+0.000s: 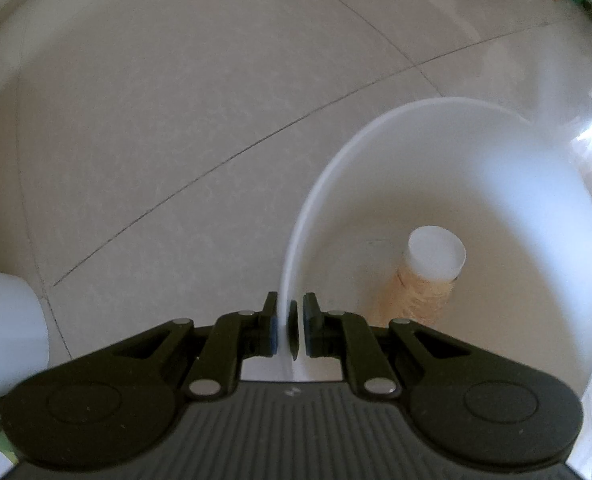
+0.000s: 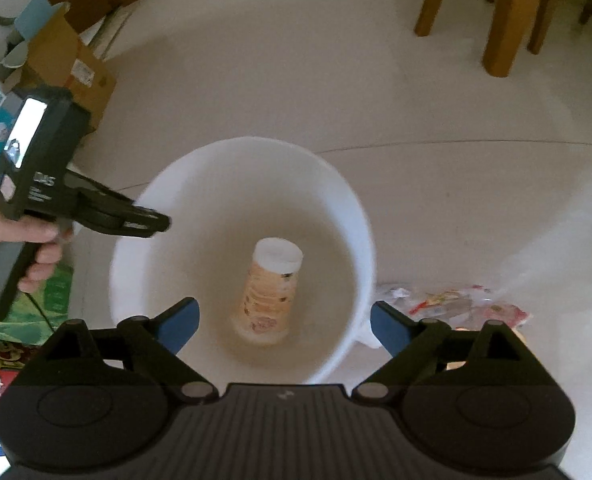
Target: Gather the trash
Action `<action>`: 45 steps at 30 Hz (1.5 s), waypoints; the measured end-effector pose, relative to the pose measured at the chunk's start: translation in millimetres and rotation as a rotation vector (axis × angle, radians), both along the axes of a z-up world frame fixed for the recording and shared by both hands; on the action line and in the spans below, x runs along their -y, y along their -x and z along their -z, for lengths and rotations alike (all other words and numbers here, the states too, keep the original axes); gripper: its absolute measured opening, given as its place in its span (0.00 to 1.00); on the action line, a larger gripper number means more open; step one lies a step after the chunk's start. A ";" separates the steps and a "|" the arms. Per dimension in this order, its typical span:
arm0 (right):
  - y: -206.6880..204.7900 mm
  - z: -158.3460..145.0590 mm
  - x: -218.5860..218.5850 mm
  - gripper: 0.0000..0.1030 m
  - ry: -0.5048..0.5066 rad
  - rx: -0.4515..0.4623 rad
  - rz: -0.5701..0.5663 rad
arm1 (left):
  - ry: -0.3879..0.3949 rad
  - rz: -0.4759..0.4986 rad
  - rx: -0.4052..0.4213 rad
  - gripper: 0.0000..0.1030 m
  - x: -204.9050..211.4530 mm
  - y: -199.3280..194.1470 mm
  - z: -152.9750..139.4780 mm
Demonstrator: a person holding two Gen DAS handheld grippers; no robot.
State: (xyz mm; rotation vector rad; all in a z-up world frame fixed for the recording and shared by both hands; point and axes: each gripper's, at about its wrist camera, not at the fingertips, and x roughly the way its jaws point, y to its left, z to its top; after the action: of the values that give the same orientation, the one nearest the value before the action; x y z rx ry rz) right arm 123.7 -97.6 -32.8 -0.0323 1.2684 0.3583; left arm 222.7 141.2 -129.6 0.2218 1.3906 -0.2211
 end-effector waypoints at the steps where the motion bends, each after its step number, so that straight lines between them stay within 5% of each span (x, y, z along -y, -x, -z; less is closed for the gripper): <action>1: 0.9 1.7 3.2 0.92 0.006 0.003 0.012 | -0.006 0.002 0.004 0.10 0.9 0.4 -0.1; 13: 42.8 29.3 88.2 0.92 0.017 -0.013 0.197 | -0.038 -0.023 0.018 0.09 12.6 11.9 -4.0; 19: 78.6 45.6 138.1 1.00 0.083 0.057 0.287 | -0.039 -0.040 0.033 0.09 15.3 13.8 -4.9; 29: 149.6 151.4 207.9 1.00 0.100 0.020 0.430 | -0.033 -0.046 0.033 0.09 4.2 12.1 -8.1; 34: 177.6 192.7 193.3 1.00 0.115 0.034 0.393 | -0.028 -0.049 0.029 0.09 4.5 10.1 -8.4; 37: 187.4 214.5 178.6 1.00 0.208 0.041 0.316 | -0.027 -0.050 0.026 0.09 3.9 8.8 -7.6; 45: 178.1 258.9 170.7 1.00 0.309 0.001 0.185 | -0.032 -0.047 0.026 0.09 5.0 8.8 -6.1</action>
State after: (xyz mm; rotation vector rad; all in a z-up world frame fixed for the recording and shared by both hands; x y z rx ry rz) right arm -54.4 -268.3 -291.6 -0.1766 1.3052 0.0016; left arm 213.9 136.2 -123.5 0.2179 1.3731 -0.1562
